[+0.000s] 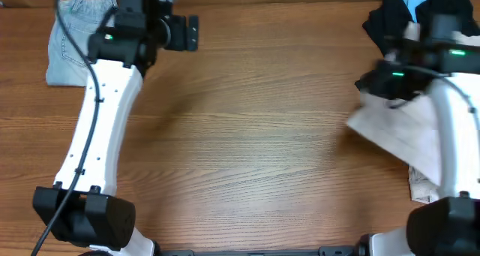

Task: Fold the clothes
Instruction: 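Grasp the beige shorts with the right gripper and drag them to center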

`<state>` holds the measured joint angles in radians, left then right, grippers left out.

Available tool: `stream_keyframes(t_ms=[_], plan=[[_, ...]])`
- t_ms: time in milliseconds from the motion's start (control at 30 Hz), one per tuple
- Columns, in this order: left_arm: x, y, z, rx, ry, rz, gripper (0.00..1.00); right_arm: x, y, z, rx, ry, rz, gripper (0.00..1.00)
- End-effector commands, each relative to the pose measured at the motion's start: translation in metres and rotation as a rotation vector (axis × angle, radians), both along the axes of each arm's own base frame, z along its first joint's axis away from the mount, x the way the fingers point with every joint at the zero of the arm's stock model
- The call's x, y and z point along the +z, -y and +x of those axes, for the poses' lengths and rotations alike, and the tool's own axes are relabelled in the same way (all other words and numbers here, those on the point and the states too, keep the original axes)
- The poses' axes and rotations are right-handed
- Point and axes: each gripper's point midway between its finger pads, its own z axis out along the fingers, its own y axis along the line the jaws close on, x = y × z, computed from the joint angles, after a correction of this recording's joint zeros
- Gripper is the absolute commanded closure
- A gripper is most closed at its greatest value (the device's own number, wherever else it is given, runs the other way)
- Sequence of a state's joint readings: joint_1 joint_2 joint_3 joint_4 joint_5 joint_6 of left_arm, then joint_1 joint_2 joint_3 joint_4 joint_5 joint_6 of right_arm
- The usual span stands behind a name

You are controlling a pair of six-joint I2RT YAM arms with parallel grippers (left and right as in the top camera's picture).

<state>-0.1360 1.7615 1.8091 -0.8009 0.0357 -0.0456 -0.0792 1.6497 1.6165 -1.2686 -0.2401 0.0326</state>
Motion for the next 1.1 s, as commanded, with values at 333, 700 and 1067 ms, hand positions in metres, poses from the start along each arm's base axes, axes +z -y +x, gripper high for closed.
stream_keyframes(t_ms=[333, 700, 1067], plan=[[-0.004, -0.103, -0.01, 0.206, -0.065, 0.03, 0.0, -0.011, -0.32, -0.093, 0.733, 0.075, 0.117, 0.96], [-0.011, -0.089, -0.007, 0.149, -0.077, 0.041, 0.0, -0.004, -0.321, -0.117, 0.775, 0.011, 0.167, 0.46], [-0.077, -0.009, 0.026, -0.088, -0.154, -0.011, 0.0, 0.039, -0.214, -0.042, 0.454, 0.1, 0.104, 0.05]])
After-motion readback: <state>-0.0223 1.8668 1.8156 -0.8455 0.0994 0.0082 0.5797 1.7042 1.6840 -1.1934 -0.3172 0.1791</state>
